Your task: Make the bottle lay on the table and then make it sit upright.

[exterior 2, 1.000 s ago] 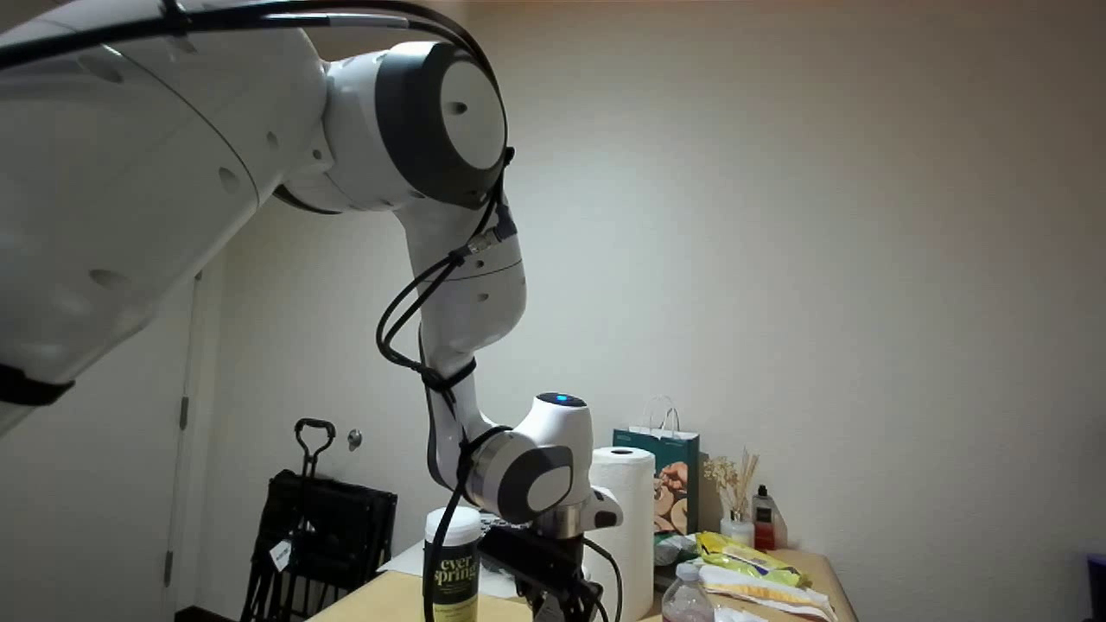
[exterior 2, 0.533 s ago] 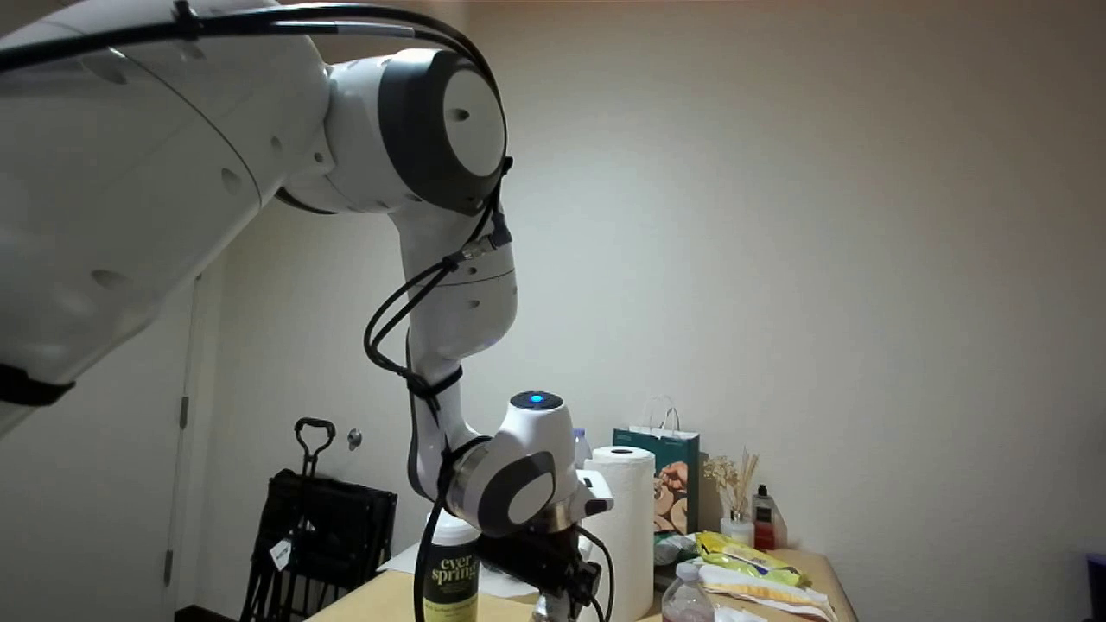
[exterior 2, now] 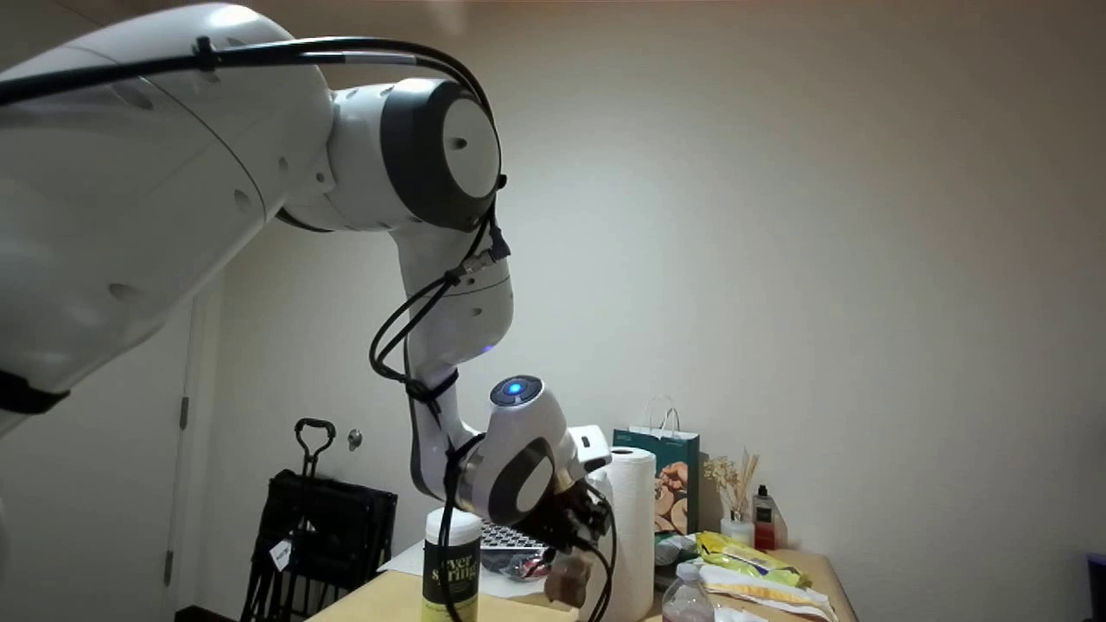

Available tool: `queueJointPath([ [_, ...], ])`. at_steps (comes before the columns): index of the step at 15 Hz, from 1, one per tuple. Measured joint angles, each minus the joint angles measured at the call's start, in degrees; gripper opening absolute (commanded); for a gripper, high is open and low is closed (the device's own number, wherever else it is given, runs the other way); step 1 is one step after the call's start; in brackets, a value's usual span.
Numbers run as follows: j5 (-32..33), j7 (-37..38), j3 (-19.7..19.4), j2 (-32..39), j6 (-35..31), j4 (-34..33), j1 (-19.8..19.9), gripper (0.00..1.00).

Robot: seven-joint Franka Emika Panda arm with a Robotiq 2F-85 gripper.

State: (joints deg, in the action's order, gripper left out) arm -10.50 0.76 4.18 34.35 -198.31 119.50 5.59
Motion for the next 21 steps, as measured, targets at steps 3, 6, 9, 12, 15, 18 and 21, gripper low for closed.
queueJointPath([
  [3,-0.2,1.5,-4.0,1.8,0.5,-8.8,-2.7,0.28],
  [6,-1.6,3.9,-9.6,5.4,0.5,-17.6,-6.8,0.28],
  [9,-4.3,7.5,-15.4,9.9,0.5,-26.2,-11.6,0.28],
  [12,-4.9,9.5,-16.6,12.7,0.6,-29.4,-13.5,0.53],
  [15,-4.9,9.5,-16.8,12.9,0.6,-29.4,-13.5,0.28],
  [18,-4.8,9.5,-15.9,13.1,0.6,-29.2,-13.1,0.28],
  [21,-5.0,10.0,-14.4,13.3,0.6,-27.9,-12.8,0.28],
])
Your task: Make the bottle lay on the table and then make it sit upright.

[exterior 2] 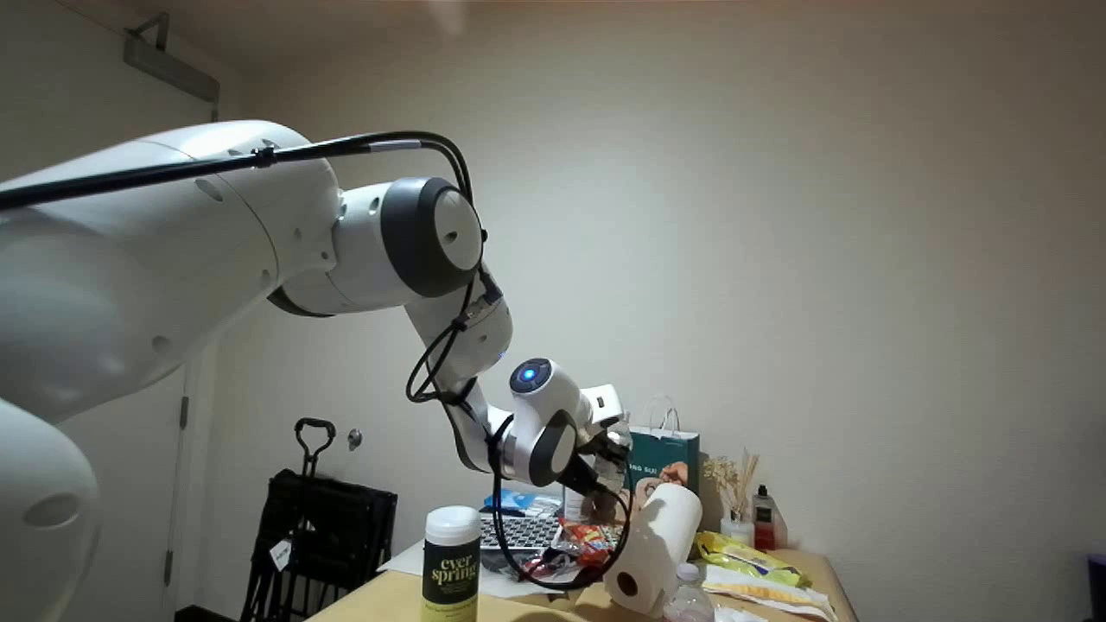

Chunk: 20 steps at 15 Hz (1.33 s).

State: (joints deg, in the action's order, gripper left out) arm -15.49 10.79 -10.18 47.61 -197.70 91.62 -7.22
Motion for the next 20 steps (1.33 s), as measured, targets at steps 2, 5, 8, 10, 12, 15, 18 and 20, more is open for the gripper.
queueJointPath([
  [2,-1.2,1.0,0.2,0.0,0.2,1.9,-0.2,0.28],
  [5,-8.6,1.6,-4.2,-0.6,0.1,6.3,-3.5,0.28],
  [8,-18.2,1.9,-11.1,-2.0,-0.1,12.6,-9.2,0.28],
  [10,-22.7,1.9,-14.5,-2.6,0.0,15.7,-12.5,0.28],
  [12,-25.2,1.9,-16.7,-2.7,0.0,17.2,-15.0,0.28],
  [15,-28.1,1.9,-22.3,-0.5,0.3,16.9,-20.6,0.28],
  [18,-33.4,1.9,-32.3,7.1,4.4,14.4,-29.2,0.28],
  [20,-36.0,2.4,-37.3,12.5,9.8,12.0,-33.0,0.28],
])
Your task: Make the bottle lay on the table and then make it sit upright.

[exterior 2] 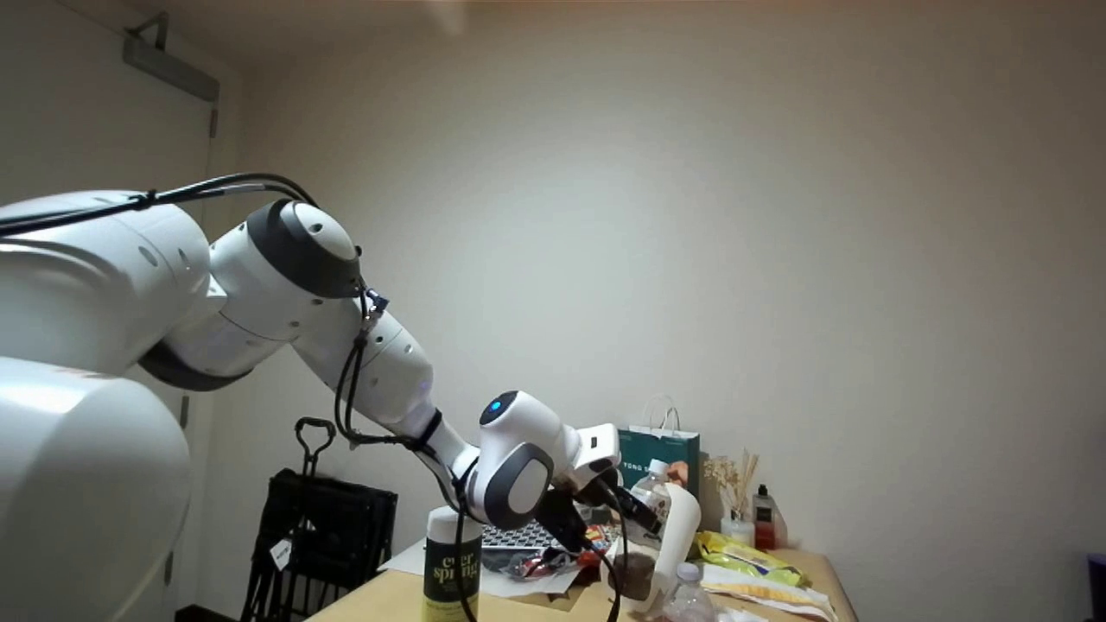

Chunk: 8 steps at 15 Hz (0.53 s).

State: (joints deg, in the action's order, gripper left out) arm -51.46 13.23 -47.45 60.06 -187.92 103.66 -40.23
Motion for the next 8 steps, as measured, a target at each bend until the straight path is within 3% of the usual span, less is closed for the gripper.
queueJointPath([
  [2,-0.2,0.9,-3.1,3.0,6.0,-2.7,-1.6,0.28],
  [3,-0.2,1.3,-3.9,4.1,8.2,-4.1,-1.9,0.75],
  [7,-0.2,2.1,-5.6,7.0,13.6,-8.3,-1.9,0.97],
  [8,-0.2,2.2,-6.0,7.5,14.3,-9.0,-1.9,0.99],
])
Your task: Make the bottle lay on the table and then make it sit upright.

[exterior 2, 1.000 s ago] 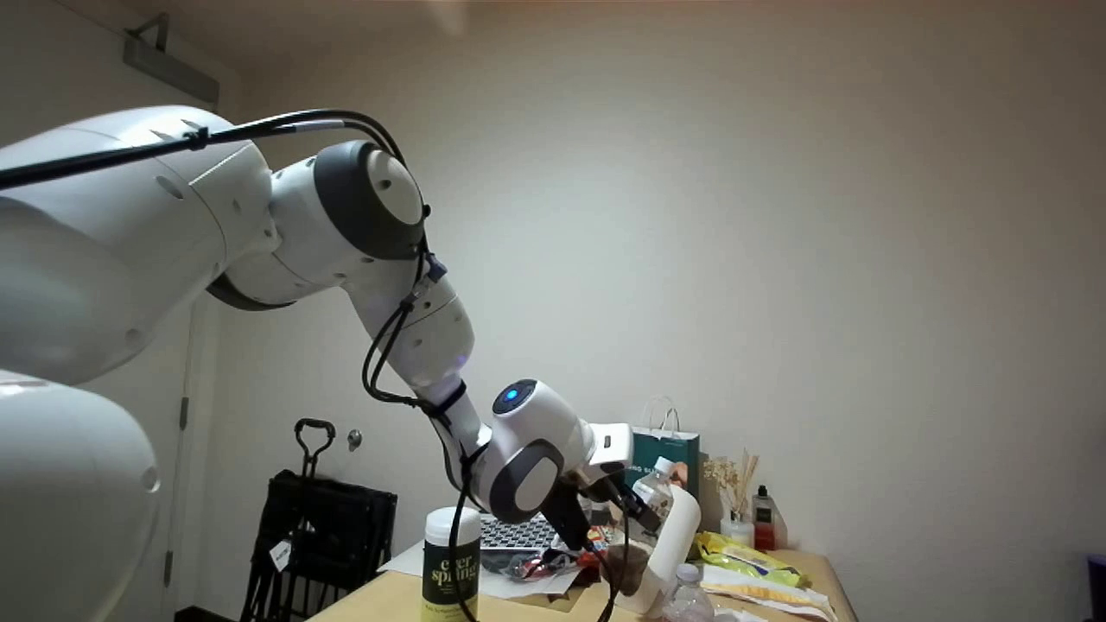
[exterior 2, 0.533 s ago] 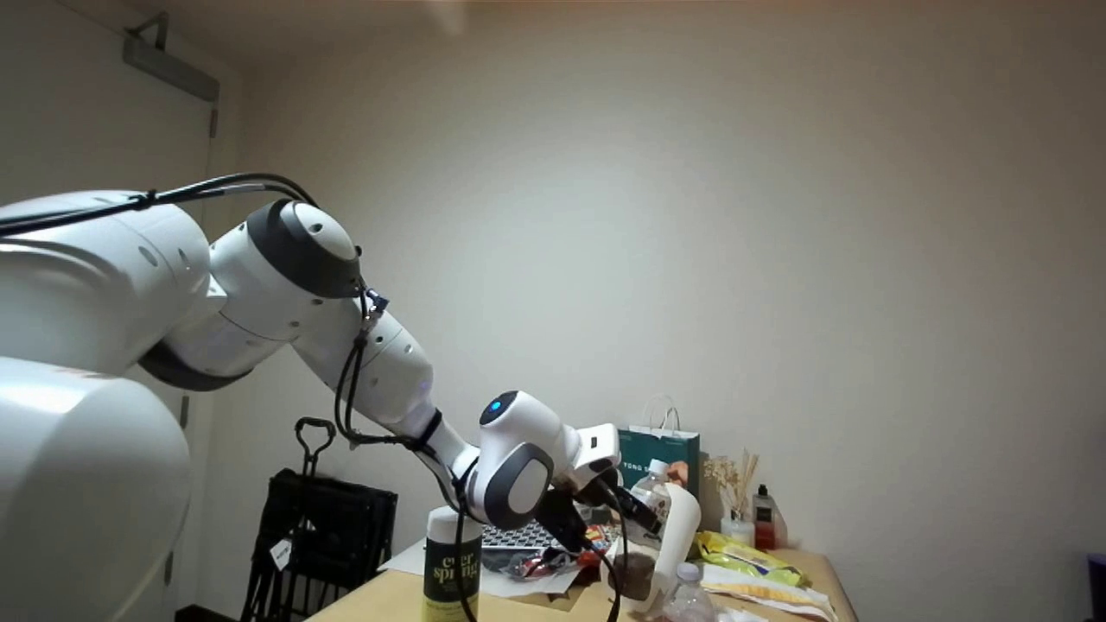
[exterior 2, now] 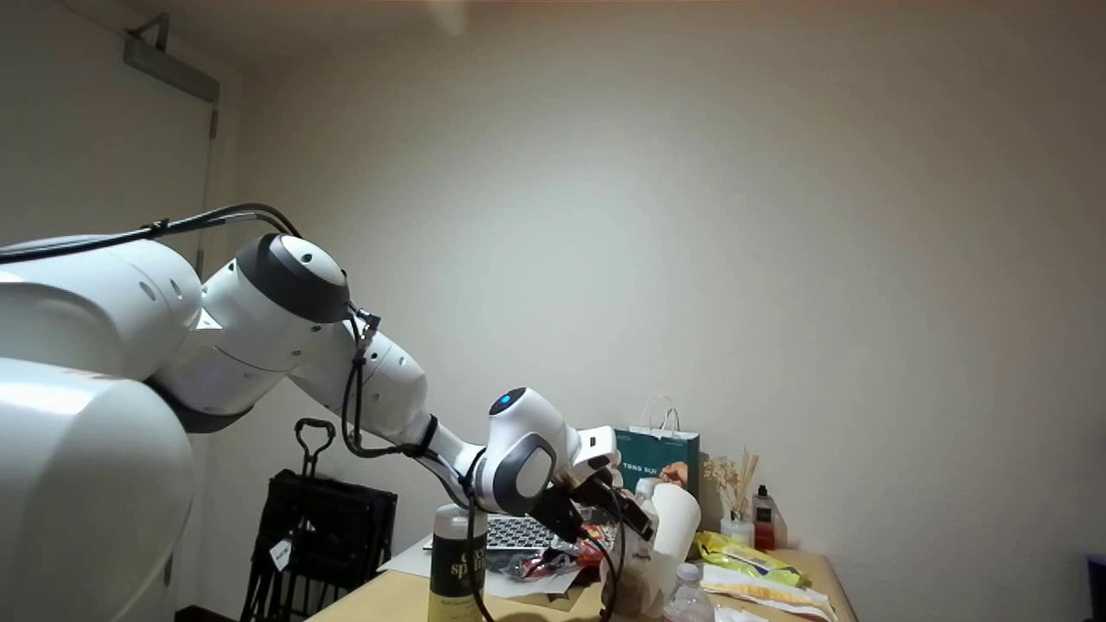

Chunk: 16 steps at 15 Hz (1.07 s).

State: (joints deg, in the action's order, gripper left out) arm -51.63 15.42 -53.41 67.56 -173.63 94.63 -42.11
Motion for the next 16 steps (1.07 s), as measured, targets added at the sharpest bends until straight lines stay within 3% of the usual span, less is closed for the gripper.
queueJointPath([
  [10,0.0,2.6,-3.1,2.6,1.2,-3.3,-0.5,1.00],
  [16,0.0,2.4,-9.5,0.0,-3.7,-0.4,-6.0,1.00],
])
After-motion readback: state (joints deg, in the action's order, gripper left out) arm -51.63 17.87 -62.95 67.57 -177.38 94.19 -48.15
